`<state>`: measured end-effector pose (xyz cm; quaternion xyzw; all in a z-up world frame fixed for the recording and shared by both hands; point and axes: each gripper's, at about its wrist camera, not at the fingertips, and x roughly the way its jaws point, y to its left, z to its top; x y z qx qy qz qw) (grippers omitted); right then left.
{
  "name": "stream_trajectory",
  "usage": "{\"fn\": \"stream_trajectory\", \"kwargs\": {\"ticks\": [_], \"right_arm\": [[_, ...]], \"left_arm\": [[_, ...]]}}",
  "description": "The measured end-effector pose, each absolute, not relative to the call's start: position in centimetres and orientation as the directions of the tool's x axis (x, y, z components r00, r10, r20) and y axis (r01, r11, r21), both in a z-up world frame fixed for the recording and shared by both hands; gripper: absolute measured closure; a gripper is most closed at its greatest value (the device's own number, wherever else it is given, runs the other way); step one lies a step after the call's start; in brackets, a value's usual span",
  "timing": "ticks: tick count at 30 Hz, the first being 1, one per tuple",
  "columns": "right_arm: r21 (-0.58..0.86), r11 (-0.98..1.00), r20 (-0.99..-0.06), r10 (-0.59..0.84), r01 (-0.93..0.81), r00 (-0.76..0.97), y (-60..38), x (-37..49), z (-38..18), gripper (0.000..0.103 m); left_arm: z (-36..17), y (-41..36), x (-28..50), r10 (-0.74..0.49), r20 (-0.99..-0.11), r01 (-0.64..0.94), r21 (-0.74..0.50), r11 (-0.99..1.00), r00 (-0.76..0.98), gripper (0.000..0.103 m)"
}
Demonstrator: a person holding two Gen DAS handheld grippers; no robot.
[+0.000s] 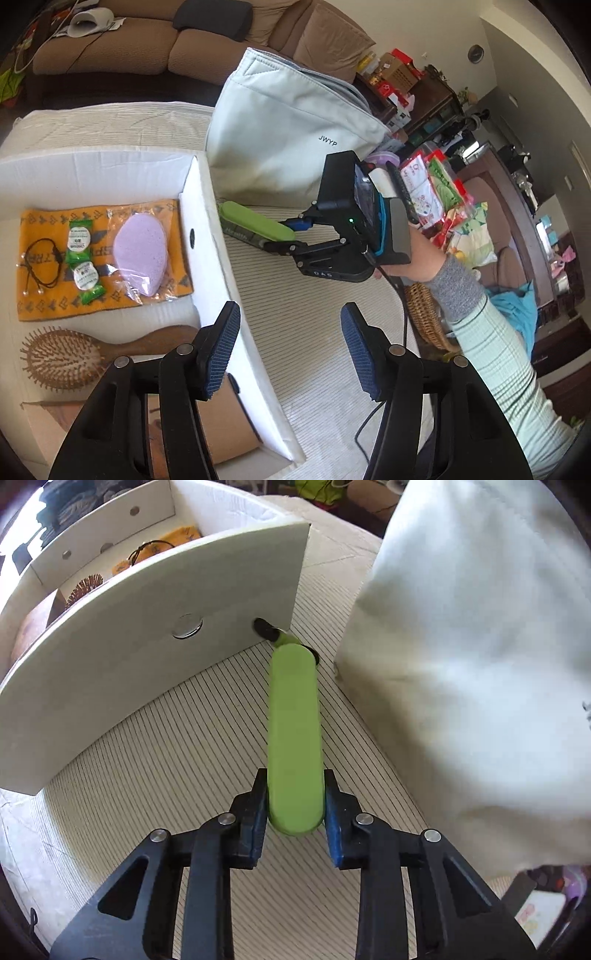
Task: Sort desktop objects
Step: 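Grasp the lime-green case with the right gripper and lift it, then grasp the ribbed strap with the left gripper while the right gripper holds the case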
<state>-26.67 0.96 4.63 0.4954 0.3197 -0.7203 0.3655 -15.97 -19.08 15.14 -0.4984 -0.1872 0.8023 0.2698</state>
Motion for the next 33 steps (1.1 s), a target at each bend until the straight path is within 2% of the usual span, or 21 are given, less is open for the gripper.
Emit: {"fn": "stream_trajectory", "kwargs": {"ticks": [3, 6, 16, 19, 23, 28, 33], "right_arm": [[-0.059, -0.571, -0.934, -0.259, 0.819, -0.248, 3.3, -24.1, 6.6, 0.078], [-0.049, -0.604, -0.925, -0.274, 0.796, -0.264, 6.1, -21.1, 8.8, 0.078], [-0.167, -0.577, -0.935, -0.164, 0.799, -0.315, 11.6, -11.4, 19.1, 0.078], [-0.202, -0.533, -0.941, -0.128, 0.822, -0.314, 12.0, -8.1, 21.6, 0.078], [-0.227, -0.497, -0.937, -0.124, 0.838, -0.328, 11.8, -3.4, 24.2, 0.078], [-0.244, -0.454, -0.932, -0.135, 0.857, -0.337, 11.5, 1.7, 25.9, 0.078], [-0.328, -0.403, -0.910, -0.108, 0.854, -0.400, 10.5, 4.9, 26.2, 0.078]], "left_arm": [[15.2, -18.2, -14.7, 0.658, -0.656, -0.216, -0.628, -0.748, -0.370, 0.036], [15.4, -16.8, -12.9, 0.710, -0.590, -0.199, -0.698, -0.688, -0.385, 0.035], [11.7, -10.1, -7.8, 0.824, -0.340, -0.028, -0.918, -0.395, -0.454, 0.031], [10.0, -7.4, -6.9, 0.848, -0.294, 0.016, -0.947, -0.320, -0.442, 0.031], [6.8, -5.9, -6.0, 0.863, -0.151, 0.119, -0.987, -0.106, -0.482, 0.029], [3.9, -4.2, -4.2, 0.879, -0.046, 0.236, -0.969, 0.077, -0.475, 0.028], [3.4, -4.1, -1.4, 0.882, 0.058, 0.290, -0.933, 0.215, -0.468, 0.027]]}}
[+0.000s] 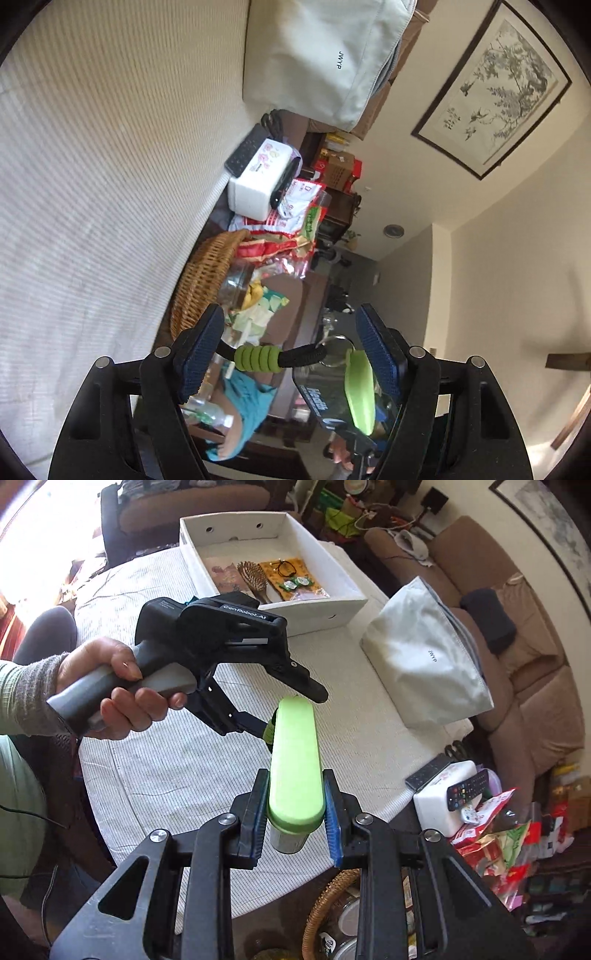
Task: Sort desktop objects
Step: 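Grasp the ribbed strap with the left gripper while the right gripper holds the case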
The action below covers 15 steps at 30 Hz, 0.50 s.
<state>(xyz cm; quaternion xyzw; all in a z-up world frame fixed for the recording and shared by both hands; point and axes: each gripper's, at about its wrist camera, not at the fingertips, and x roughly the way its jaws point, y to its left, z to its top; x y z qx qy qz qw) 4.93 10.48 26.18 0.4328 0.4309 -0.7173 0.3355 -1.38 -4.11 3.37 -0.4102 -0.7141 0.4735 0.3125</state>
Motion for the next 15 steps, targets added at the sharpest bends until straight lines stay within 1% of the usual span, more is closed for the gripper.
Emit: {"fn": "stream_trajectory", "kwargs": {"ticks": [3, 7, 9, 13, 15], "right_arm": [[-0.361, -0.389, -0.898, -0.102, 0.848, -0.429, 9.9, 5.7, 26.5, 0.078], [-0.373, -0.378, -0.888, -0.120, 0.847, -0.445, 9.1, 6.8, 27.4, 0.078], [-0.373, -0.369, -0.887, -0.127, 0.851, -0.444, 8.6, 7.6, 27.6, 0.078], [-0.372, -0.345, -0.893, -0.121, 0.862, -0.434, 7.9, 9.2, 27.2, 0.078], [-0.371, -0.336, -0.895, -0.120, 0.866, -0.430, 7.7, 9.9, 27.0, 0.078]], "left_arm": [[3.0, -5.4, 0.5, 0.865, 0.079, 0.344, -0.897, 0.278, -0.495, 0.022], [2.5, -6.4, 3.0, 0.860, 0.076, 0.380, -0.875, 0.300, -0.505, 0.021], [2.2, -6.2, 3.6, 0.853, 0.106, 0.384, -0.860, 0.336, -0.511, 0.021], [2.1, -5.7, 3.4, 0.830, 0.198, 0.363, -0.829, 0.426, -0.521, 0.021], [2.4, -5.5, 3.1, 0.829, 0.216, 0.352, -0.829, 0.435, -0.517, 0.021]]}}
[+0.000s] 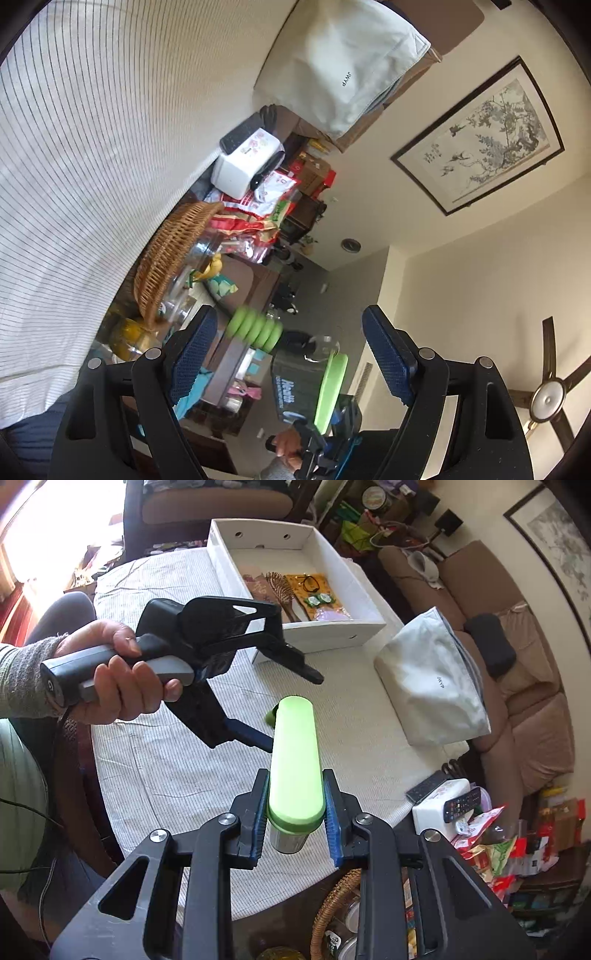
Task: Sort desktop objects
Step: 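Grasp the ribbed strap with the left gripper while the right gripper holds the case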
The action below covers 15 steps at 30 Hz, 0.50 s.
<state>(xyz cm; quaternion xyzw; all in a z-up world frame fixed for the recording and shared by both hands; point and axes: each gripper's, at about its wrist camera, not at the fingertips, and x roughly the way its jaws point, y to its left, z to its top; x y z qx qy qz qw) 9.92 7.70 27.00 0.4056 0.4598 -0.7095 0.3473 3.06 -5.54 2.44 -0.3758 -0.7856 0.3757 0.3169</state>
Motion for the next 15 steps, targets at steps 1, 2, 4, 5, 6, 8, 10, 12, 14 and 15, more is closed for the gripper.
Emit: {"fn": "stream_trajectory", "kwargs": {"ticks": [1, 2, 4, 5, 6, 8, 10, 12, 14, 15], "right_arm": [[-0.370, -0.332, -0.897, -0.116, 0.868, -0.427, 7.6, 10.2, 26.9, 0.078], [-0.371, -0.328, -0.897, -0.114, 0.869, -0.427, 7.5, 10.4, 26.8, 0.078], [-0.377, -0.331, -0.895, -0.111, 0.865, -0.433, 7.4, 10.6, 26.9, 0.078], [-0.375, -0.335, -0.895, -0.114, 0.864, -0.432, 7.3, 10.5, 27.0, 0.078], [-0.376, -0.339, -0.892, -0.119, 0.862, -0.436, 7.1, 10.6, 27.1, 0.078], [-0.376, -0.337, -0.889, -0.132, 0.863, -0.439, 6.7, 10.6, 27.3, 0.078], [-0.382, -0.334, -0.883, -0.143, 0.862, -0.447, 6.0, 10.5, 27.4, 0.078], [-0.388, -0.333, -0.874, -0.164, 0.860, -0.458, 5.2, 10.2, 27.6, 0.078], [-0.392, -0.341, -0.861, -0.191, 0.854, -0.472, 4.0, 9.5, 28.0, 0.078], [-0.391, -0.346, -0.853, -0.211, 0.853, -0.477, 3.3, 9.0, 28.3, 0.078]], "left_arm": [[2.7, -5.6, 3.0, 0.831, 0.216, 0.345, -0.834, 0.430, -0.513, 0.025], [3.0, -5.7, 3.0, 0.836, 0.207, 0.339, -0.844, 0.416, -0.509, 0.052], [3.7, -6.3, 3.1, 0.848, 0.166, 0.335, -0.867, 0.369, -0.504, 0.091], [4.0, -6.7, 3.1, 0.848, 0.160, 0.330, -0.872, 0.362, -0.506, 0.091], [4.4, -7.1, 3.0, 0.849, 0.162, 0.321, -0.877, 0.357, -0.503, 0.090], [5.4, -8.3, 2.9, 0.855, 0.123, 0.309, -0.899, 0.312, -0.504, 0.090], [6.9, -10.2, 2.5, 0.856, 0.085, 0.277, -0.926, 0.257, -0.510, 0.091], [8.7, -12.6, 2.0, 0.856, 0.037, 0.248, -0.950, 0.191, -0.516, 0.091], [10.9, -15.3, 1.2, 0.853, -0.014, 0.214, -0.970, 0.115, -0.521, 0.091], [12.1, -16.8, 0.8, 0.848, -0.041, 0.196, -0.978, 0.075, -0.528, 0.091]]}}
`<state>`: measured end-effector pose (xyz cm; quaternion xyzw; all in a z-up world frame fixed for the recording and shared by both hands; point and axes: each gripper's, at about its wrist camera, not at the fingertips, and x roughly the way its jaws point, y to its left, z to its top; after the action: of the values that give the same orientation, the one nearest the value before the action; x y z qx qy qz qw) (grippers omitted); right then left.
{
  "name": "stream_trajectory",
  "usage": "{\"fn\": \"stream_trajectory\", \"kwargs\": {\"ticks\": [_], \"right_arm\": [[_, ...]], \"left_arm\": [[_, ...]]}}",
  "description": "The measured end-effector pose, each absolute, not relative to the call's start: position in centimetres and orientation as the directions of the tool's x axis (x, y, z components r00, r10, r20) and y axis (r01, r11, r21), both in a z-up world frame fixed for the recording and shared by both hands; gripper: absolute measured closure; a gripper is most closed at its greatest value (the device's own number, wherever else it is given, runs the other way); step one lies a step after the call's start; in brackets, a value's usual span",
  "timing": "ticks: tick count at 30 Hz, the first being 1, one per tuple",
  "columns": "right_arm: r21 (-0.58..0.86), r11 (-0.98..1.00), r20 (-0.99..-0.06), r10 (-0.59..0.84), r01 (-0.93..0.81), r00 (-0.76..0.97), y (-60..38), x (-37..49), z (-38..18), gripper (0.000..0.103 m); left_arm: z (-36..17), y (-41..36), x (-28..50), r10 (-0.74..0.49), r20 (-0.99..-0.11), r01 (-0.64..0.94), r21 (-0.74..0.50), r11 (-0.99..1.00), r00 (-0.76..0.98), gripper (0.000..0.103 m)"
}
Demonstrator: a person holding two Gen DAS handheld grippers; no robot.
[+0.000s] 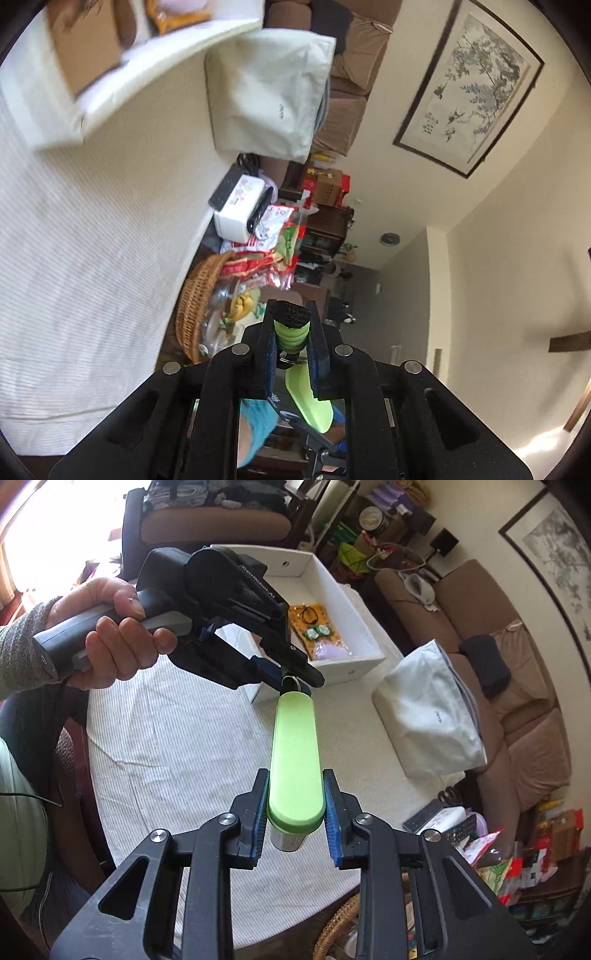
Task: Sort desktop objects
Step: 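Grasp the ribbed strap with the left gripper while the right gripper holds the case, then lower the case into the white box and open both grippers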
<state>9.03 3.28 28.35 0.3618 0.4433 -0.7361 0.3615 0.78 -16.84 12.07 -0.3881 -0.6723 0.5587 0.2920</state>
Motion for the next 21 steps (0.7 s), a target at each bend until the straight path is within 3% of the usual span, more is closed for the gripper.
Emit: {"fn": "stream_trajectory", "kwargs": {"ticks": [6, 11, 21], "right_arm": [[-0.333, -0.383, -0.797, -0.374, 0.862, -0.474, -4.4, 4.3, 30.0, 0.078], [-0.217, -0.356, -0.767, -0.514, 0.909, -0.385, -13.4, -0.6, 28.5, 0.078], [-0.165, -0.285, -0.829, -0.479, 0.944, -0.289, -30.5, -11.5, 18.8, 0.078]], "left_arm": [[18.8, -28.4, -2.2, 0.751, -0.228, 0.133, -0.974, -0.185, -0.620, 0.091], [22.1, -39.3, -4.3, 0.607, -0.403, 0.175, -0.900, -0.400, -0.685, 0.091], [17.9, -52.7, -12.3, 0.349, -0.703, 0.323, -0.634, -0.703, -0.620, 0.091]]}}
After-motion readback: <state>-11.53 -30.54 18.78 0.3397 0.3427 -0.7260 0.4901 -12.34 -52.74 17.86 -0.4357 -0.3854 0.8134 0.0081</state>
